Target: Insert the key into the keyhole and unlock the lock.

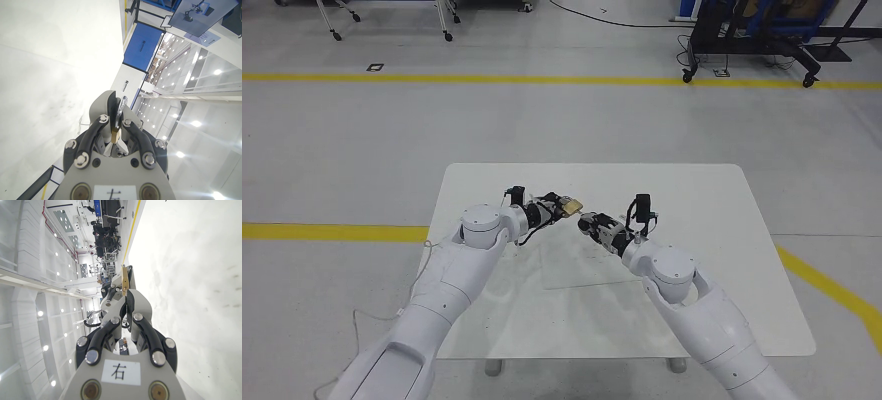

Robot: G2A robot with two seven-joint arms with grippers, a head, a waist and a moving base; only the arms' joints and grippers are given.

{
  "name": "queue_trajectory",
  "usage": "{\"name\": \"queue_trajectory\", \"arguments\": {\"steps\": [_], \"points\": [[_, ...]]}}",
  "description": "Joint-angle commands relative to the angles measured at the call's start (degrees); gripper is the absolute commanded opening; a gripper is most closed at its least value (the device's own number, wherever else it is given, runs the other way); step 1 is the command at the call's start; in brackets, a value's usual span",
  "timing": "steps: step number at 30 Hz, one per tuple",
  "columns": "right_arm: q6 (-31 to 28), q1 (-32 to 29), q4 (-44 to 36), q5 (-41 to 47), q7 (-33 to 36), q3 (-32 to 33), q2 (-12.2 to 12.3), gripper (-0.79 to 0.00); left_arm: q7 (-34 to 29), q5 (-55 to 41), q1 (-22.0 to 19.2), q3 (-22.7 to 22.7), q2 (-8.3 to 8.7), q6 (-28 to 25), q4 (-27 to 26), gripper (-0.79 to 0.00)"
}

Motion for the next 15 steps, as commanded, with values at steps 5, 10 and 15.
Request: {"name": "queue_trajectory", "arguments": {"steps": [5, 10, 15], "points": [[0.4, 0.9, 0.6, 0.1, -0.1, 0.0, -0.3, -0.785, -0.6, 0.5, 0.0, -0.1, -0.06, -0.1, 0.0, -0.785], [0.7, 2.4, 2.4, 0.8, -0.4, -0.3, -0.7, -0.785, -1.1, 0.7, 0.1, -0.2, -0.09, -0.2, -0.1, -0.785], [0.1, 3.2, 3.8, 2.0, 0.1, -0.2, -1.1, -0.551, -1.2, 0.9, 0.1, -0.5, -0.09, -0.5, -0.3, -0.785]]}}
